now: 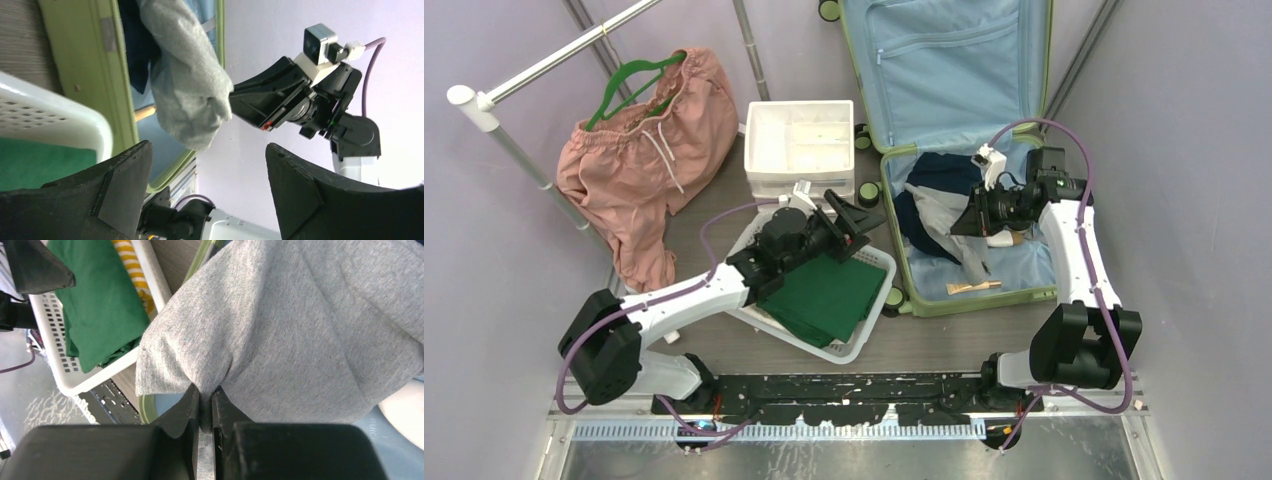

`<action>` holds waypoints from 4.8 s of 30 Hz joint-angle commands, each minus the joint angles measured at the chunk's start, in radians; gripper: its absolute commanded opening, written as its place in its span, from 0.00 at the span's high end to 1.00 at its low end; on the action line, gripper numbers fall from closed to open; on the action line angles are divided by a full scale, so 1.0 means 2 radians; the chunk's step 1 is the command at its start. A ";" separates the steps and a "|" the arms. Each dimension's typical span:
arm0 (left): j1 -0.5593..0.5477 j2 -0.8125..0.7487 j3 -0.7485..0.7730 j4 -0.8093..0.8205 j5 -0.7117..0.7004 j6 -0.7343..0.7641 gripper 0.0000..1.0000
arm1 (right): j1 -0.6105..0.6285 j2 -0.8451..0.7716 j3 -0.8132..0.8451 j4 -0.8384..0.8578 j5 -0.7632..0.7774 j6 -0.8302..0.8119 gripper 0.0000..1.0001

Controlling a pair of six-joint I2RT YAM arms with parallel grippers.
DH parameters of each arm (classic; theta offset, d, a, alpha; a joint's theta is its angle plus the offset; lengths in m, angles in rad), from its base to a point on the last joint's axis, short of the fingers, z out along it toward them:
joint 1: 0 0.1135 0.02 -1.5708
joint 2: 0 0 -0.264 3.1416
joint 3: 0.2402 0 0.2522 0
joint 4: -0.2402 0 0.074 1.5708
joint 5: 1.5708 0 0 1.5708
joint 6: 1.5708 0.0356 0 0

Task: Open, take out, and arrange the luggage
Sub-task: Pick up the clothes from the luggage, then place the clothes in the bin.

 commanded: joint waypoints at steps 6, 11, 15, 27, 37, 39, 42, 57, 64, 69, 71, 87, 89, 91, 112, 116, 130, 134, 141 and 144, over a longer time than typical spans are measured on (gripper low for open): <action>-0.032 0.078 0.093 -0.006 -0.060 -0.077 0.14 | 0.000 -0.041 0.009 -0.041 -0.073 -0.008 0.99; -0.036 0.122 0.136 -0.052 -0.054 -0.098 0.12 | 0.001 -0.055 -0.007 -0.044 -0.085 -0.012 0.99; -0.039 0.150 0.178 -0.101 -0.052 -0.101 0.09 | 0.006 -0.067 -0.021 -0.043 -0.086 -0.017 0.99; -0.050 0.209 0.232 -0.102 -0.037 -0.108 0.08 | 0.053 -0.093 -0.042 -0.032 -0.075 -0.029 0.99; -0.060 0.235 0.246 -0.103 -0.013 -0.110 0.30 | 0.086 -0.093 -0.040 -0.050 -0.072 -0.056 0.99; -0.061 0.236 0.246 -0.096 -0.008 -0.104 0.41 | 0.088 -0.093 -0.042 -0.051 -0.068 -0.058 0.99; -0.061 0.236 0.245 -0.086 0.000 -0.094 0.64 | 0.091 -0.093 -0.045 -0.055 -0.063 -0.063 0.98; -0.060 0.121 0.167 -0.129 0.034 0.094 1.00 | 0.046 -0.085 -0.007 -0.123 -0.097 -0.105 0.39; -0.052 0.059 0.132 -0.169 0.067 0.173 1.00 | 0.012 -0.086 -0.038 -0.058 -0.076 -0.049 0.36; -0.038 0.015 0.109 -0.231 0.066 0.218 1.00 | -0.003 -0.088 -0.060 -0.037 -0.065 -0.036 0.36; -0.032 -0.009 0.082 -0.221 0.068 0.227 1.00 | -0.009 -0.091 -0.068 -0.030 -0.064 -0.031 0.34; -0.011 -0.168 -0.052 -0.219 -0.089 0.286 1.00 | -0.019 -0.105 -0.097 -0.015 -0.055 -0.024 0.30; -0.010 -0.189 -0.065 -0.230 -0.122 0.281 1.00 | -0.019 -0.105 -0.099 -0.015 -0.054 -0.024 0.29; -0.008 -0.211 -0.081 -0.242 -0.155 0.269 1.00 | -0.019 -0.104 -0.100 -0.014 -0.054 -0.024 0.29; -0.006 -0.287 -0.102 -0.472 -0.290 -0.108 1.00 | -0.019 -0.085 -0.087 -0.019 -0.044 -0.026 0.28; -0.006 -0.295 -0.127 -0.436 -0.274 -0.182 1.00 | -0.019 -0.083 -0.086 -0.020 -0.042 -0.026 0.27; -0.006 -0.223 -0.083 -0.475 -0.152 -0.216 0.38 | -0.004 -0.029 -0.039 0.056 0.069 0.042 0.27; -0.005 -0.216 -0.042 -0.538 -0.174 -0.166 0.26 | 0.029 0.012 -0.015 0.083 0.119 0.037 0.26; 0.010 -0.187 0.041 -0.658 -0.184 -0.073 0.11 | 0.103 0.095 0.032 0.101 0.196 -0.030 0.22; 0.012 -0.170 0.073 -0.700 -0.182 -0.038 0.09 | 0.128 0.126 0.045 0.115 0.230 -0.054 0.22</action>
